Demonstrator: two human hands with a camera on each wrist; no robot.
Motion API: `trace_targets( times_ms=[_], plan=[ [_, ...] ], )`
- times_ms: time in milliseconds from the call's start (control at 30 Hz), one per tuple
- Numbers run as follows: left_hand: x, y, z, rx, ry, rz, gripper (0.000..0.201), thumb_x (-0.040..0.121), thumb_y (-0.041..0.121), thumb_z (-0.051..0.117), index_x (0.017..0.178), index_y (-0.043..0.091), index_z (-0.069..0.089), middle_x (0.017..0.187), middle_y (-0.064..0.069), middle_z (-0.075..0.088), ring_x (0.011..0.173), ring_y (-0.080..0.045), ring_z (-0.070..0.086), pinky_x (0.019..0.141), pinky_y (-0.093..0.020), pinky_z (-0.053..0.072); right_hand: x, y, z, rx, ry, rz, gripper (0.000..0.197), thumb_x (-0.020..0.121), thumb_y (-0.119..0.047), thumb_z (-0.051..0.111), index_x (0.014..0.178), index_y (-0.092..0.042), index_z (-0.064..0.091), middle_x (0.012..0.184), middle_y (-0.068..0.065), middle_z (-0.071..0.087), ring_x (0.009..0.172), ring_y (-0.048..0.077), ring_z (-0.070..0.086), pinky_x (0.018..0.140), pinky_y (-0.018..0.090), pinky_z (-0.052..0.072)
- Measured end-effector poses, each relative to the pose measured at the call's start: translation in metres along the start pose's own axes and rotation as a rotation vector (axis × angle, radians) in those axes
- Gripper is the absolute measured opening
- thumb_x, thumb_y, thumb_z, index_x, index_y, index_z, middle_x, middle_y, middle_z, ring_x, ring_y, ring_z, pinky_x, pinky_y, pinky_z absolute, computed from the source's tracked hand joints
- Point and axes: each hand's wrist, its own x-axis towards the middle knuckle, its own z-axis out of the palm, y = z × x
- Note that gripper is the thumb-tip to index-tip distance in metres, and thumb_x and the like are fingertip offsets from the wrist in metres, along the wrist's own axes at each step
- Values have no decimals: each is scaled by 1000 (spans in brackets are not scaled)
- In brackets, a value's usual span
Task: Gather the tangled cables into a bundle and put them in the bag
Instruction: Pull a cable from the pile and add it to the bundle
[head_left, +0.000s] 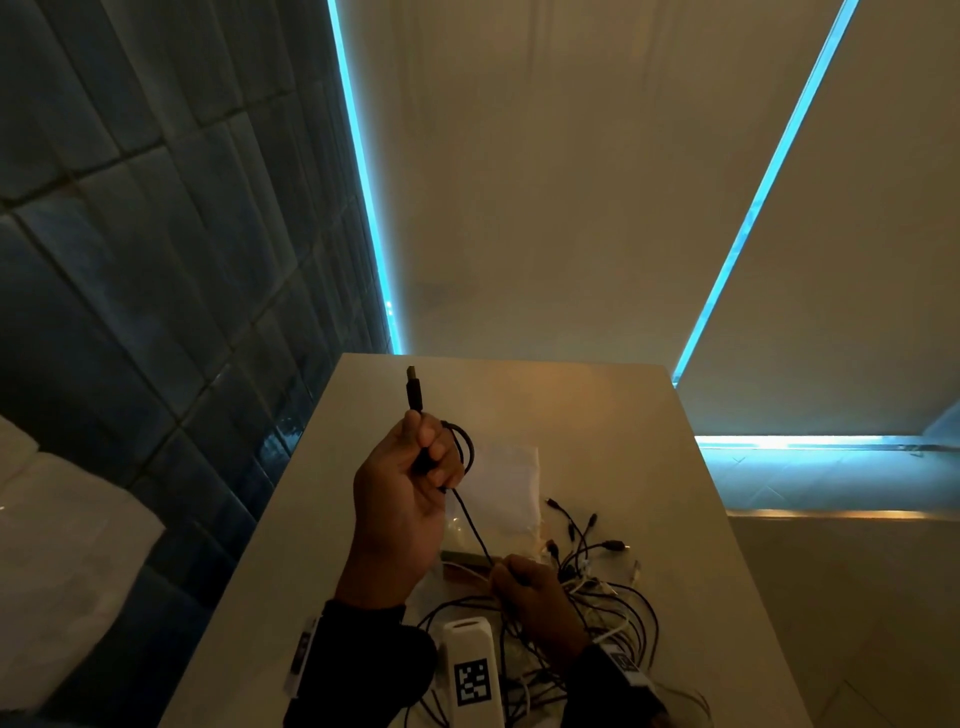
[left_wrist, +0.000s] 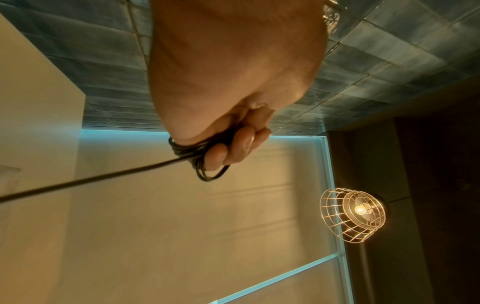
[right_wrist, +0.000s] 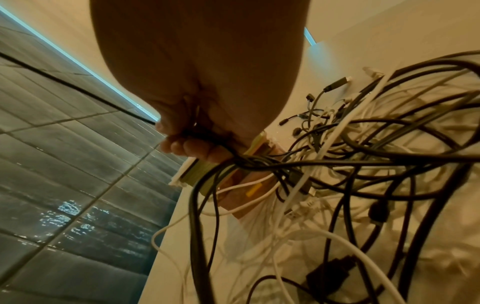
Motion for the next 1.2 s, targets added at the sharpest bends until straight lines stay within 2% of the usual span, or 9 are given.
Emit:
trace_targets(
  times_ms=[100,200,333,467,633,833,967,1100,1200],
  plan=[
    [1,2,1,18,0,15,26,90,24,40,67,13,43,58,1,42,45,-9,33,47,-22,30,-1,1,0,-60,16,18,36,90,-28,57,54,-28,56,53,-9,45,52,5,40,56,27,33],
    [2,-2,-2,125,41,11,33,99,20,32,69,11,42,57,1,44,44,-8,35,46,-20,31,-1,-2,-3,-84,106,34,34,88,-29,61,54,-26,62,52,-7,52,53,7,47,57,29,38],
    [3,-11,-9,306,126,-54,38,103,18,29,69,8,43,59,-2,41,43,-9,33,41,-18,30,4,-24,-9,17,270,81,23,87,-17,67,65,-8,70,67,14,66,69,32,65,65,43,55],
    [4,-22,-11,388,179,-116,39,103,17,29,68,8,44,59,-6,43,44,-13,37,44,-21,30,5,-74,-9,154,305,-25,19,87,-12,66,70,-5,67,52,-3,52,50,13,46,46,25,39],
    [3,-31,-14,545,220,-190,38,103,15,30,68,8,45,65,-9,59,52,-17,56,53,-28,35,-6,-120,-2,282,178,-260,18,93,-11,59,78,-1,62,54,-1,46,48,12,36,44,24,31],
    [2,-20,-13,163,199,-218,38,102,23,29,70,9,45,80,-16,67,69,-24,65,68,-34,48,-13,-127,6,297,-18,-283,24,96,-6,54,73,-5,60,50,-4,45,44,7,36,46,19,33],
    [3,-13,-10,-5,142,-166,37,103,24,30,72,10,45,71,-9,61,64,-21,63,63,-29,54,-12,-113,9,277,-130,-174,30,95,-6,54,66,-11,60,53,-3,48,45,5,42,48,17,37],
    [6,-7,-7,-38,128,-78,33,100,23,32,70,12,42,61,0,43,48,-11,42,48,-22,40,-8,-90,6,178,-146,-134,32,96,-11,53,65,-17,58,58,-9,54,54,5,50,60,24,45],
    [7,-4,-7,-45,106,-39,33,99,22,32,69,13,42,57,3,38,43,-7,33,45,-20,31,-8,-76,5,104,-107,-121,32,98,-7,50,67,-12,52,58,-5,48,52,-1,47,57,15,42]
  ],
)
